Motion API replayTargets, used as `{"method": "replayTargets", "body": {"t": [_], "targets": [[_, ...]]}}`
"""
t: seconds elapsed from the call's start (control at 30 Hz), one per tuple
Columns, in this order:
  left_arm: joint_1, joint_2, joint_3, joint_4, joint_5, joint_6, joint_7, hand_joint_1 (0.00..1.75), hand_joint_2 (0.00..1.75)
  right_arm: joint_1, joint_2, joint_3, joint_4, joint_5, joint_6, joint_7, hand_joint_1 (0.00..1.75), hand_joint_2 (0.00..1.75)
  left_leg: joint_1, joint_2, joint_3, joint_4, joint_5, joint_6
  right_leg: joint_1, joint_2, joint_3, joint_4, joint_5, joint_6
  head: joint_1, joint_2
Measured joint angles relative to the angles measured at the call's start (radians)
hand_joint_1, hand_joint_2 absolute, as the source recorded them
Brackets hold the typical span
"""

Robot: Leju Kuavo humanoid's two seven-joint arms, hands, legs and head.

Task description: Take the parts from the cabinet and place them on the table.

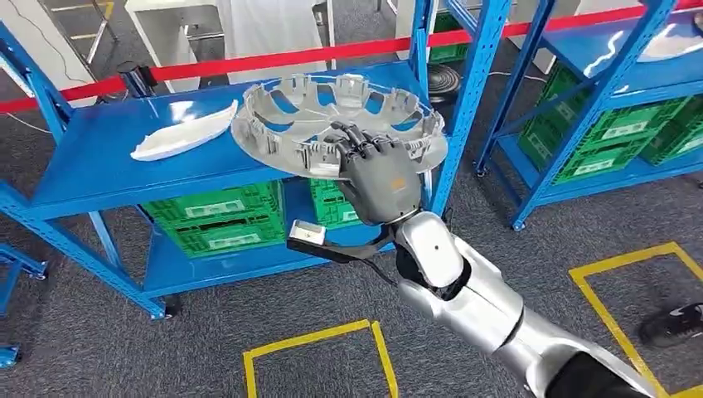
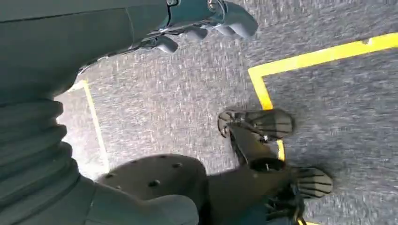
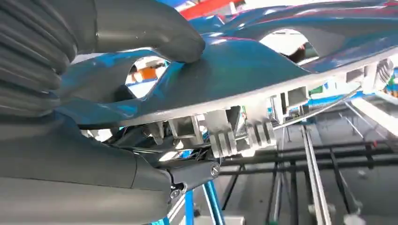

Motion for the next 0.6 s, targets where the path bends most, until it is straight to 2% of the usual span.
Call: {"method": "replayTargets", "body": {"t": [0.03,0.07,0.1,0.13,0.17,0.2,0.23,0.27,0.3,0.33,0.37,0.4,0.43,0.53,0.57,0.6], "targets": [[0.001,0.003,0.000,0.000,0.000,0.000,0.000,0.00,1.75,0.002,0.000,0.000,-0.002,0.003,0.003,0.000,1.75,1.75,-0.001,0.001,-0.005,-0.007,0.012,0.010,-0.002,0.001,-0.001,-0.009,0.012,0.008,0.001,0.000],[0.002,0.002,0.000,0.001,-0.002,-0.001,0.000,0.00,1.75,0.005,0.000,0.000,-0.005,0.007,0.008,0.002,1.75,1.75,0.009,0.006,-0.010,-0.020,0.032,0.019,-0.001,0.003,-0.006,-0.009,0.012,0.013,-0.002,0.000],[0.003,0.004,0.000,0.001,-0.004,-0.001,0.001,0.00,1.75,0.009,-0.001,-0.001,-0.009,0.011,0.015,0.006,1.75,1.75,0.009,0.010,-0.015,-0.024,0.046,0.025,-0.001,0.004,-0.015,0.008,-0.034,0.016,0.002,0.000],[0.003,0.008,0.000,0.000,-0.008,-0.001,0.000,0.00,1.75,0.012,0.000,-0.001,-0.014,0.017,0.021,0.006,1.75,1.75,0.009,0.011,-0.031,-0.023,0.059,0.034,-0.001,0.003,-0.028,0.056,-0.106,0.019,0.005,0.000],[0.003,0.009,0.000,0.000,-0.011,-0.002,-0.001,0.00,1.75,0.017,-0.001,-0.002,-0.019,0.024,0.025,0.011,1.75,1.75,0.009,0.011,-0.046,-0.022,0.072,0.036,-0.002,0.003,-0.042,0.123,-0.168,0.022,0.005,0.000],[0.003,0.009,0.000,0.000,-0.016,-0.002,-0.001,0.00,1.75,0.025,0.000,-0.003,-0.024,0.031,0.028,0.016,1.75,1.75,0.008,0.011,-0.064,-0.021,0.085,0.037,-0.001,0.004,-0.057,0.203,-0.215,0.026,0.005,0.000],[0.003,0.009,0.000,0.000,-0.020,-0.003,-0.001,0.00,1.75,0.036,0.000,-0.003,-0.027,0.040,0.029,0.022,1.75,1.75,0.008,0.011,-0.081,-0.019,0.097,0.036,0.000,0.004,-0.064,0.266,-0.230,0.028,0.005,0.000],[0.004,0.009,0.000,0.000,-0.025,-0.006,-0.002,0.00,1.75,0.050,0.000,-0.006,-0.035,0.047,0.029,0.025,1.75,1.75,0.008,0.011,-0.101,-0.015,0.110,0.035,0.000,0.004,-0.057,0.300,-0.210,0.029,0.005,0.000],[0.005,0.008,0.000,0.001,-0.029,-0.007,-0.001,0.00,1.75,0.060,-0.001,-0.010,-0.040,0.052,0.028,0.027,1.75,1.75,0.009,0.012,-0.121,-0.010,0.121,0.034,0.000,0.003,-0.029,0.288,-0.172,0.029,0.005,0.000],[0.006,0.007,0.000,0.001,-0.030,-0.008,-0.001,0.00,1.75,0.068,-0.001,-0.014,-0.046,0.054,0.028,0.030,1.75,1.75,0.010,0.013,-0.140,-0.003,0.131,0.031,0.000,0.003,0.018,0.239,-0.135,0.029,0.005,0.000],[0.006,0.007,0.000,0.002,-0.032,-0.008,-0.002,0.00,1.75,0.074,-0.001,-0.018,-0.051,0.056,0.028,0.032,1.75,1.75,0.011,0.012,-0.159,0.006,0.139,0.027,0.000,0.002,0.078,0.165,-0.121,0.028,0.005,0.000],[0.005,0.007,0.000,0.001,-0.033,-0.008,-0.001,0.00,1.75,0.076,-0.001,-0.021,-0.056,0.057,0.029,0.035,1.75,1.75,0.011,0.012,-0.169,0.018,0.145,0.021,0.000,-0.001,0.150,0.071,-0.159,0.024,0.007,0.000],[0.006,0.007,0.000,0.000,-0.033,-0.008,-0.002,0.00,1.75,0.077,0.000,-0.022,-0.061,0.057,0.028,0.034,1.75,1.75,0.006,0.011,-0.179,0.027,0.149,0.016,0.008,0.000,0.196,-0.009,-0.200,0.017,0.009,0.000],[0.007,0.007,0.000,0.000,-0.038,-0.009,-0.001,0.00,1.75,0.088,-0.001,-0.027,-0.072,0.064,0.027,0.033,1.75,1.75,0.010,0.013,-0.177,0.015,0.178,-0.006,0.013,0.004,0.172,0.003,-0.183,-0.006,0.012,0.000],[0.010,0.008,0.000,0.001,-0.041,-0.009,-0.002,0.00,1.75,0.089,-0.001,-0.027,-0.075,0.068,0.026,0.035,1.75,1.75,0.010,0.012,-0.181,0.013,0.187,-0.011,0.007,0.002,0.163,-0.005,-0.166,-0.015,0.011,0.000],[0.010,0.009,0.000,0.001,-0.047,-0.009,-0.004,0.00,1.75,0.090,-0.001,-0.028,-0.078,0.071,0.025,0.036,1.75,1.75,0.014,0.010,-0.191,0.026,0.154,-0.017,0.005,-0.001,0.154,-0.005,-0.154,-0.022,0.010,0.000]]}}
